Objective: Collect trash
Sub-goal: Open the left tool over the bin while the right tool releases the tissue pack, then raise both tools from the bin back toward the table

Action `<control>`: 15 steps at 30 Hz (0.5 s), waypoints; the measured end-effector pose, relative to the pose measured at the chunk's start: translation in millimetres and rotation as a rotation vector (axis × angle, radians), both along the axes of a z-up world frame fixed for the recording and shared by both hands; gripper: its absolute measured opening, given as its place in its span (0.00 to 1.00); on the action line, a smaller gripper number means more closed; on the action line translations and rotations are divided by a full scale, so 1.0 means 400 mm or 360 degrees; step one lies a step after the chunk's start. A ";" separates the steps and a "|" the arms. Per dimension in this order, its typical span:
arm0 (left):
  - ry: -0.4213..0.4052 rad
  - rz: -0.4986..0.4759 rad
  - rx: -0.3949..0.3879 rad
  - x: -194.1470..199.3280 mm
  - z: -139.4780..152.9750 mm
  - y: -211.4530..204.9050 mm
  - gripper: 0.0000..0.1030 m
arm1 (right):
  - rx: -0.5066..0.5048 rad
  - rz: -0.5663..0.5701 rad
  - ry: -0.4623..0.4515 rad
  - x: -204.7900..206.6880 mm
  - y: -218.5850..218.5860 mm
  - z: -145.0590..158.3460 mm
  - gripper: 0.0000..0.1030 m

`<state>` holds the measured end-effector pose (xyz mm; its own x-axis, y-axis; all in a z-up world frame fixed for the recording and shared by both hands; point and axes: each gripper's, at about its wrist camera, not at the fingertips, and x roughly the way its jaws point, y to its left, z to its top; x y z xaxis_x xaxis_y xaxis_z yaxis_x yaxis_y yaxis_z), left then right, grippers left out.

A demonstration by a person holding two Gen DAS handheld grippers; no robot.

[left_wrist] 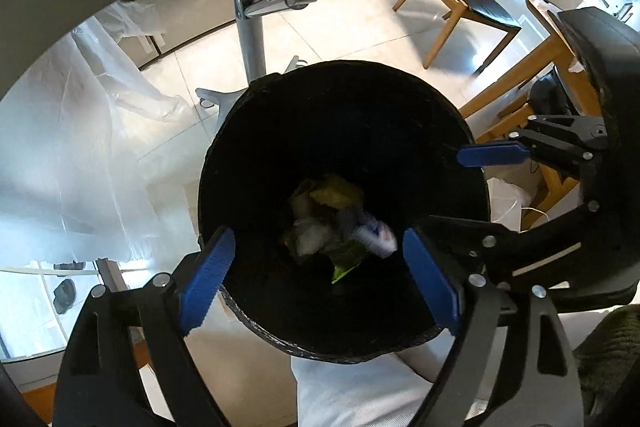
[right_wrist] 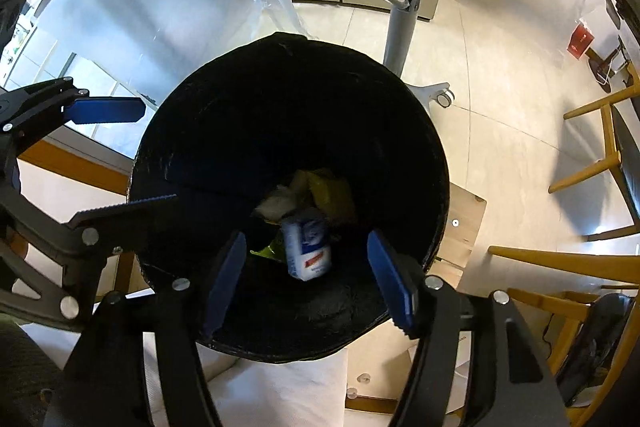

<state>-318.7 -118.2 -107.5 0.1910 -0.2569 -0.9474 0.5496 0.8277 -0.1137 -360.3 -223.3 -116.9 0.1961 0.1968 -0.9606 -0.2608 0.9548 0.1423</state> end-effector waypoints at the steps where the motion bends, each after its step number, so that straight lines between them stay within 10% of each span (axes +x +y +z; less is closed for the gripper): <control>1: -0.0002 -0.0002 0.0003 0.000 0.000 0.001 0.85 | 0.0003 -0.0010 -0.0003 0.001 -0.004 0.002 0.64; 15: -0.0037 -0.0008 0.0034 -0.004 0.011 0.014 0.85 | -0.0044 -0.0060 -0.0033 0.000 -0.020 0.016 0.73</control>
